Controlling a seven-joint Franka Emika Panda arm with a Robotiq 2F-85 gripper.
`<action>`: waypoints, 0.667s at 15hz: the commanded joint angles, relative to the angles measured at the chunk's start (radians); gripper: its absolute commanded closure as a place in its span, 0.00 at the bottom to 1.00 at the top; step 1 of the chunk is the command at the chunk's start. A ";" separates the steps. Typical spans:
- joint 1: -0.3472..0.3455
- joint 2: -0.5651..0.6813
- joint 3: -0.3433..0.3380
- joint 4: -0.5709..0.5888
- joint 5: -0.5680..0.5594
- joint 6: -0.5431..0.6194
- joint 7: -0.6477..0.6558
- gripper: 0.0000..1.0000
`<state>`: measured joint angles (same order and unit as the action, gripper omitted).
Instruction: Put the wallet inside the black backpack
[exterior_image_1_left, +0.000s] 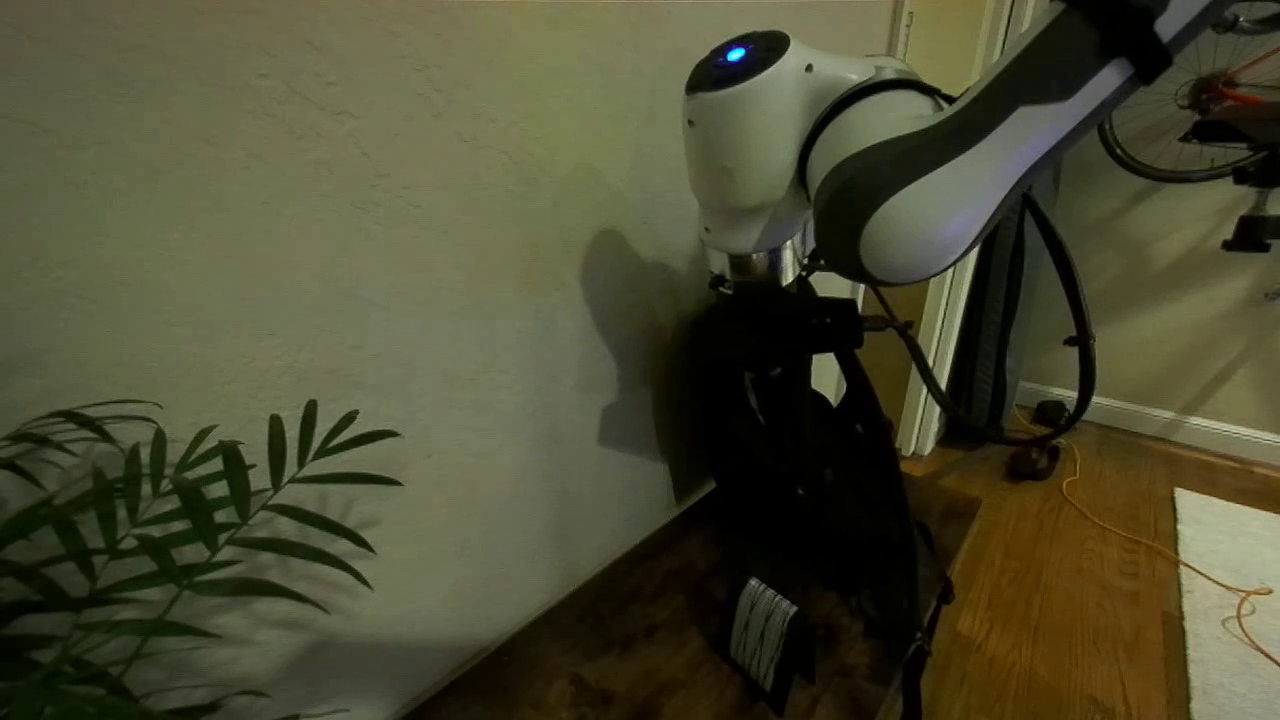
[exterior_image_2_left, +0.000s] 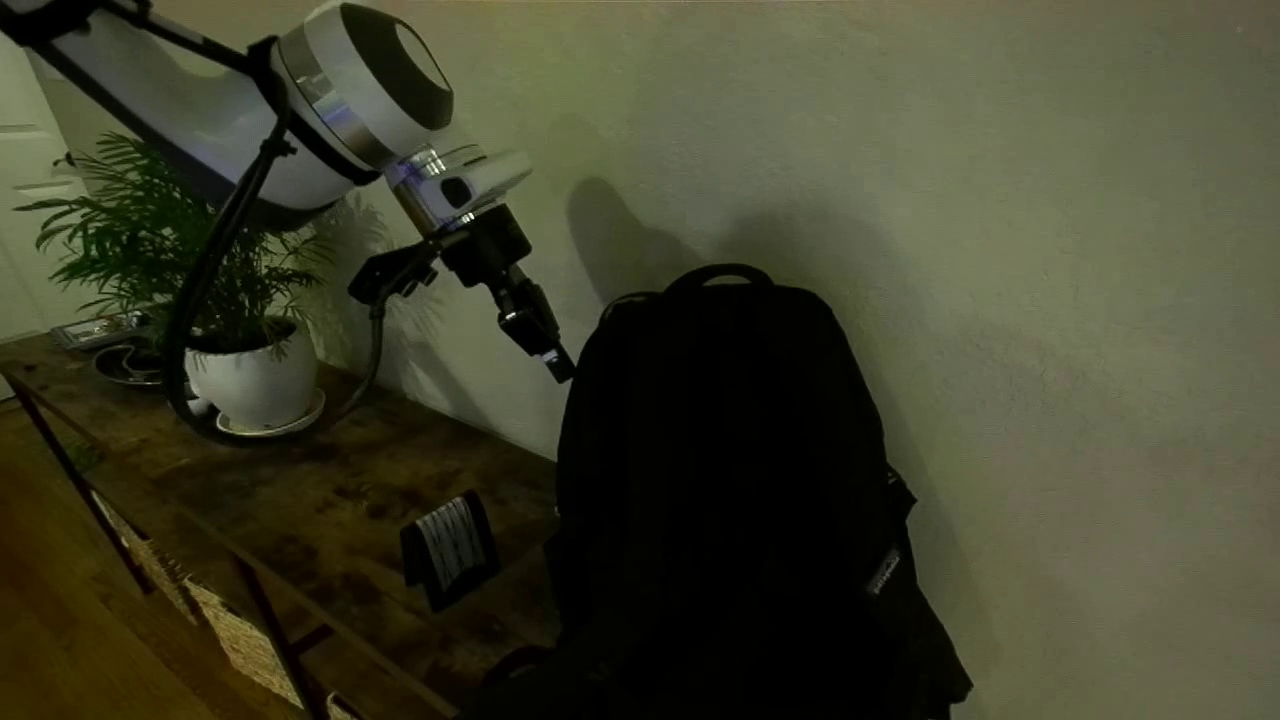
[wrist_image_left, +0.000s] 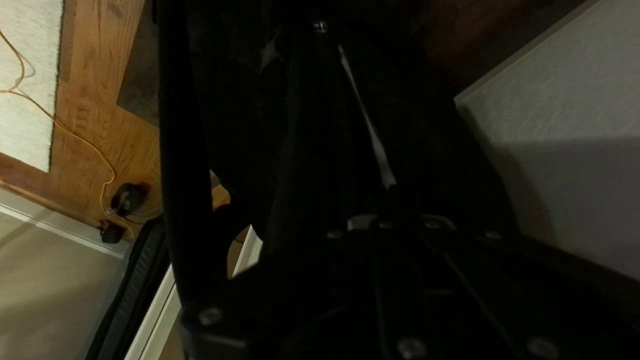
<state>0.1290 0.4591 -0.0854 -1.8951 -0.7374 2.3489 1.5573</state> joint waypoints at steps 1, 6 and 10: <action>-0.013 -0.014 0.026 -0.044 0.071 0.035 -0.102 0.99; -0.007 0.011 0.040 -0.046 0.189 0.034 -0.251 0.99; 0.000 0.038 0.035 -0.049 0.269 0.043 -0.364 0.99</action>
<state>0.1309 0.4987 -0.0487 -1.9133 -0.5255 2.3515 1.2800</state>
